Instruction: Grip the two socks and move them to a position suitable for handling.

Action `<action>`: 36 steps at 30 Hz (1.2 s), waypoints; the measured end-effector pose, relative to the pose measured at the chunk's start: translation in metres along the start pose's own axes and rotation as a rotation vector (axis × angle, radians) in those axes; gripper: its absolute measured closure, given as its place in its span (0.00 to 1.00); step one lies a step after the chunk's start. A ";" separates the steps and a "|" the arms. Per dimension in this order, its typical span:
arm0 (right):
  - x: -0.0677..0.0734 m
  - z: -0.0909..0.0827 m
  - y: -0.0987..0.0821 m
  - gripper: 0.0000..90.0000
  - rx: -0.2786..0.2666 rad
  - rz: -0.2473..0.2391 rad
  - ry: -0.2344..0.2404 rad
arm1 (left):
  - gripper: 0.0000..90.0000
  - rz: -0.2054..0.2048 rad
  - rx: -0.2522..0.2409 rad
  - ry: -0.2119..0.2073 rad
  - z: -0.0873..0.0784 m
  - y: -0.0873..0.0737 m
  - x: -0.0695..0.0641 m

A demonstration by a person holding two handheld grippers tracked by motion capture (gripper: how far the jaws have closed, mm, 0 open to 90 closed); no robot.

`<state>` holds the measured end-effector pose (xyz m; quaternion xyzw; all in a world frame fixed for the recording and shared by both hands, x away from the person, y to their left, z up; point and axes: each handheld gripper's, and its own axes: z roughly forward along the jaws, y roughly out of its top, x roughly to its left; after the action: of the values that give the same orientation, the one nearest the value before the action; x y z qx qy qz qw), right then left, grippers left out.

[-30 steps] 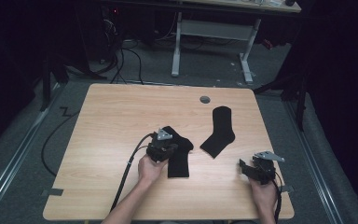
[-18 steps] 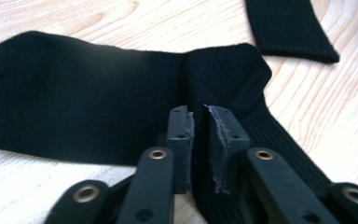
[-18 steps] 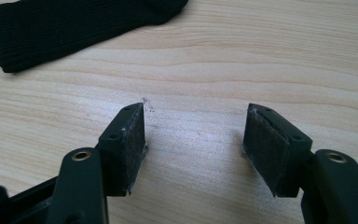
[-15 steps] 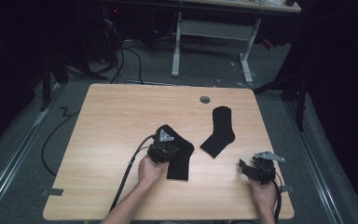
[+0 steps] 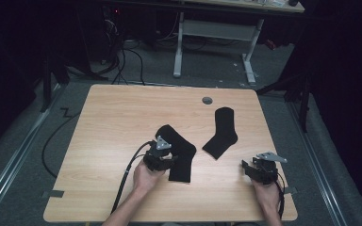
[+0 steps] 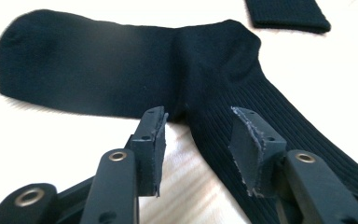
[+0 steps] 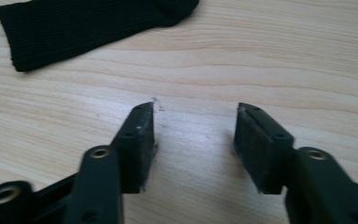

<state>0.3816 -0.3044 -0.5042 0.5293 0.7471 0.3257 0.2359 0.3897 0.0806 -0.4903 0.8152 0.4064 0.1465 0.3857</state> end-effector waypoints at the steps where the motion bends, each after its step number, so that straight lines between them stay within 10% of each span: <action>1: 0.000 0.000 0.000 0.59 0.000 0.000 0.000 | 0.60 0.000 0.000 0.000 0.000 0.000 0.000; 11: 0.051 -0.002 0.020 0.66 -0.053 -0.135 0.133 | 0.55 0.020 0.036 0.020 -0.002 -0.011 -0.007; 19: 0.104 0.008 0.032 0.61 -0.058 -0.213 0.332 | 0.53 0.035 0.038 0.026 0.001 -0.014 -0.013; 27: 0.154 0.023 0.039 0.57 -0.034 -0.308 0.392 | 0.53 0.028 0.039 0.005 -0.001 -0.015 -0.015; 36: 0.170 0.033 0.033 0.56 0.009 -0.376 0.372 | 0.56 0.019 0.005 0.026 -0.001 0.002 -0.007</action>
<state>0.3696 -0.1281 -0.5029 0.3133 0.8643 0.3644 0.1485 0.3856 0.0755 -0.4875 0.8181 0.4040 0.1595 0.3769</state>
